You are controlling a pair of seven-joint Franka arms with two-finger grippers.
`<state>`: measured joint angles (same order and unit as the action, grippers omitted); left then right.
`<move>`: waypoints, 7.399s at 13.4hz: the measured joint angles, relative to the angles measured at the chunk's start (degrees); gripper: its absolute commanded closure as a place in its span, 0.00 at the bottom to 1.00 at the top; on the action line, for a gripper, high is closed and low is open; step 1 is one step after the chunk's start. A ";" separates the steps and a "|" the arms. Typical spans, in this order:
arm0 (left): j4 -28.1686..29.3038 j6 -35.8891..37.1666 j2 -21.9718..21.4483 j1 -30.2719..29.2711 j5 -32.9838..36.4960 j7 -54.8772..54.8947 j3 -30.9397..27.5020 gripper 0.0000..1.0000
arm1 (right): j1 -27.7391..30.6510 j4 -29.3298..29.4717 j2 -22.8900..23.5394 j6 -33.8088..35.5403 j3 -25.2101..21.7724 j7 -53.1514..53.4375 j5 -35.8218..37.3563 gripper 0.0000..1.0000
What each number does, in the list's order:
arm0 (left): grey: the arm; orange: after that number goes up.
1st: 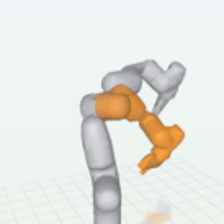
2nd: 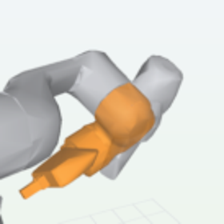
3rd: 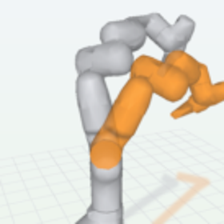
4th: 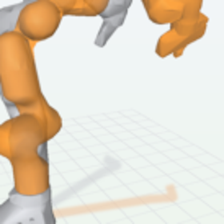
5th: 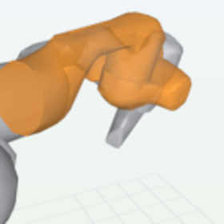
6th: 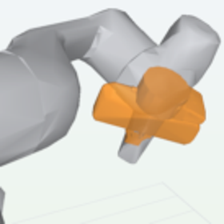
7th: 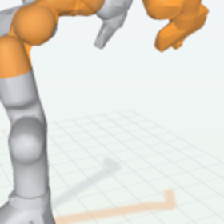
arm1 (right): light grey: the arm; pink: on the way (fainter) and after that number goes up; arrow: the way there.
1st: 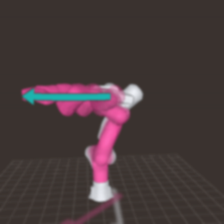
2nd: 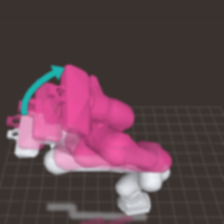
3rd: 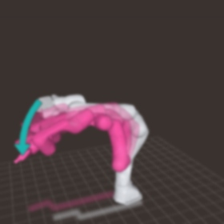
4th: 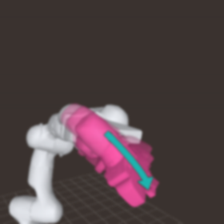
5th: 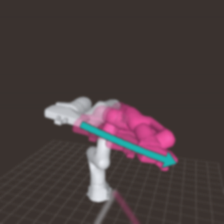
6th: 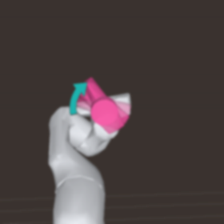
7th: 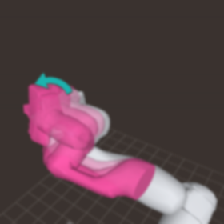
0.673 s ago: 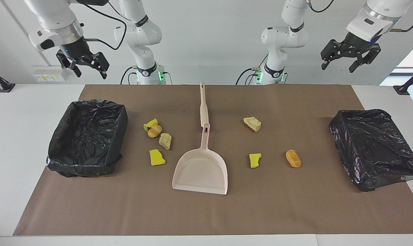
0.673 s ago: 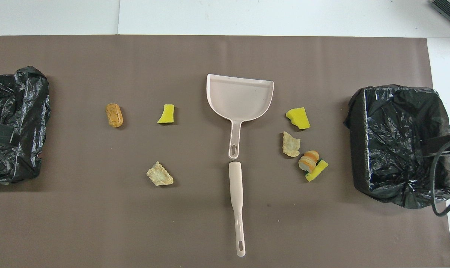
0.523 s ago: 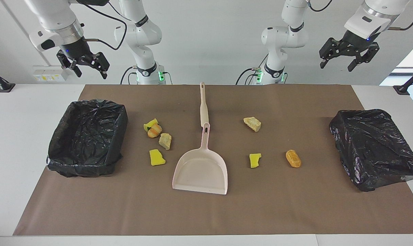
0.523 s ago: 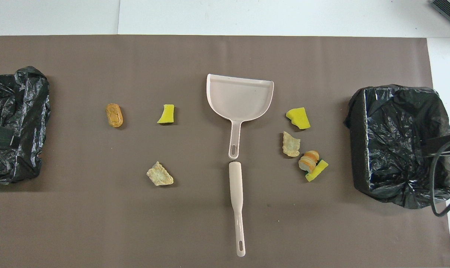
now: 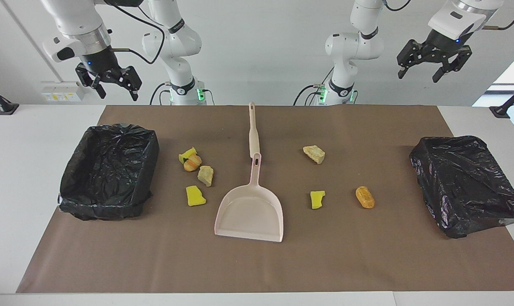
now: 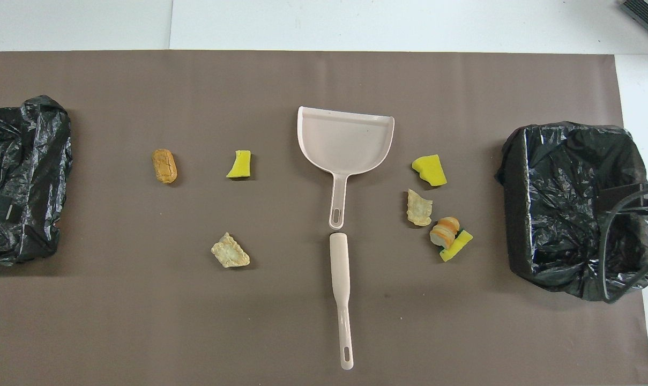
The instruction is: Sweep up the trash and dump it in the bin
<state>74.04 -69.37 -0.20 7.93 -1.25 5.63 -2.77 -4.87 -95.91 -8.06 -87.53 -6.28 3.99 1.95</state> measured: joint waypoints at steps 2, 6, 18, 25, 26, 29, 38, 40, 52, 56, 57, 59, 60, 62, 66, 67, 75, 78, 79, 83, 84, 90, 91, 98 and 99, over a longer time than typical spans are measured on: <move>0.24 0.00 -0.01 -0.02 0.00 -0.01 -0.07 0.00 | -0.41 -0.40 0.26 -0.01 0.16 0.00 0.00 0.00; 0.85 0.00 -0.14 0.00 -0.01 -0.01 0.05 0.00 | -1.90 -0.05 4.52 -1.30 0.43 2.42 0.03 0.00; 16.46 -3.95 -9.49 8.34 -0.42 -0.08 1.31 0.00 | -16.56 24.15 36.74 -6.52 1.89 27.86 -5.92 0.00; 42.13 -25.84 -15.98 29.44 -0.70 -21.96 2.06 0.00 | -20.59 24.41 42.97 -10.36 6.47 31.46 -10.34 0.00; 45.30 -29.66 -15.91 32.61 -0.71 -26.42 2.21 0.00 | -21.27 24.39 43.29 -11.01 6.47 31.74 -10.35 0.00; 51.70 -39.77 -15.02 38.77 -0.74 -34.77 2.21 0.00 | -21.90 22.73 43.21 -12.23 6.48 31.74 -10.37 0.00; 54.76 -65.52 2.37 52.24 -0.78 -54.07 2.16 0.00 | -23.52 14.67 40.89 -18.20 6.65 31.72 -10.50 0.00; 54.73 -66.04 3.75 52.30 -0.78 -54.19 2.01 0.19 | -24.07 14.49 40.62 -18.21 6.65 31.72 -10.50 0.13; 52.71 -58.73 2.91 51.67 -0.77 -54.13 0.29 1.00 | -23.50 12.02 39.56 -19.49 6.39 33.01 -10.71 1.00; 52.60 -42.79 -1.27 46.99 -0.73 -53.87 -0.33 1.00 | -21.98 12.19 36.93 -19.45 6.23 28.87 -10.69 1.00; 52.83 -40.18 -1.91 45.89 -0.73 -53.79 -0.40 1.00 | -20.82 12.16 35.62 -18.92 6.12 25.01 -10.68 1.00; 54.26 -38.04 -3.10 45.00 -0.73 -54.03 -0.39 1.00 | -17.77 12.15 32.48 -14.99 5.69 15.62 -10.44 1.00; 55.32 -38.02 -3.63 44.71 -0.73 -54.48 -0.44 1.00 | -15.99 12.13 30.75 -12.28 5.64 10.71 -9.58 1.00; 56.16 -38.12 -4.01 42.53 -0.68 -55.06 -0.36 1.00 | -14.10 12.07 27.88 -6.87 5.61 -0.24 -5.94 1.00; 56.28 -39.12 -3.53 33.77 0.94 -54.28 -0.50 1.00 | -13.87 9.81 26.12 -6.58 5.62 -21.16 1.54 1.00; 56.08 -39.69 -3.46 31.78 1.57 -53.69 -0.50 1.00 | -13.73 8.78 26.16 -7.48 5.63 -25.50 3.20 1.00; 42.55 -53.77 0.96 20.50 -2.84 -47.08 -0.51 1.00 | -18.09 3.92 27.21 -9.66 6.12 -42.62 5.34 1.00; 38.01 -62.28 9.25 20.12 -5.84 -47.11 -0.39 1.00 | -21.69 2.17 27.26 -11.88 6.31 -42.62 5.38 1.00; 34.96 -62.86 12.26 19.86 -7.89 -47.10 -0.40 1.00 | -22.56 0.88 27.30 -13.80 6.34 -42.62 5.40 1.00; 28.79 -67.24 20.03 18.67 -11.62 -47.09 -0.12 1.00 | -23.28 -3.52 27.37 -19.22 6.30 -43.06 6.16 1.00; 28.78 -67.35 20.72 18.69 -11.97 -47.09 0.24 1.00 | -23.26 -3.61 27.36 -19.26 6.24 -43.13 6.16 1.00; 30.54 -51.30 18.25 19.59 -12.41 -47.34 1.28 1.00 | -23.25 -4.59 27.19 -19.51 6.19 -43.06 6.15 1.00; 32.59 -49.34 16.13 19.63 -12.41 -47.34 1.26 1.00 | -23.25 -4.99 27.14 -19.52 6.20 -42.87 6.14 1.00; 39.83 -38.07 3.85 20.00 -12.25 -47.63 0.59 1.00 | -27.63 -6.40 24.97 -16.34 6.61 -37.37 5.67 1.00; 39.87 -35.98 2.19 19.43 -11.51 -47.67 0.38 1.00 | -28.50 -6.71 24.52 -15.83 6.62 -35.75 5.66 1.00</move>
<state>113.92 -105.34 1.99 27.36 -12.76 -42.03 -2.39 -33.38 -102.61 16.46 -103.36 0.34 -31.75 7.61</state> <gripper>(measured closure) 0.744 0.687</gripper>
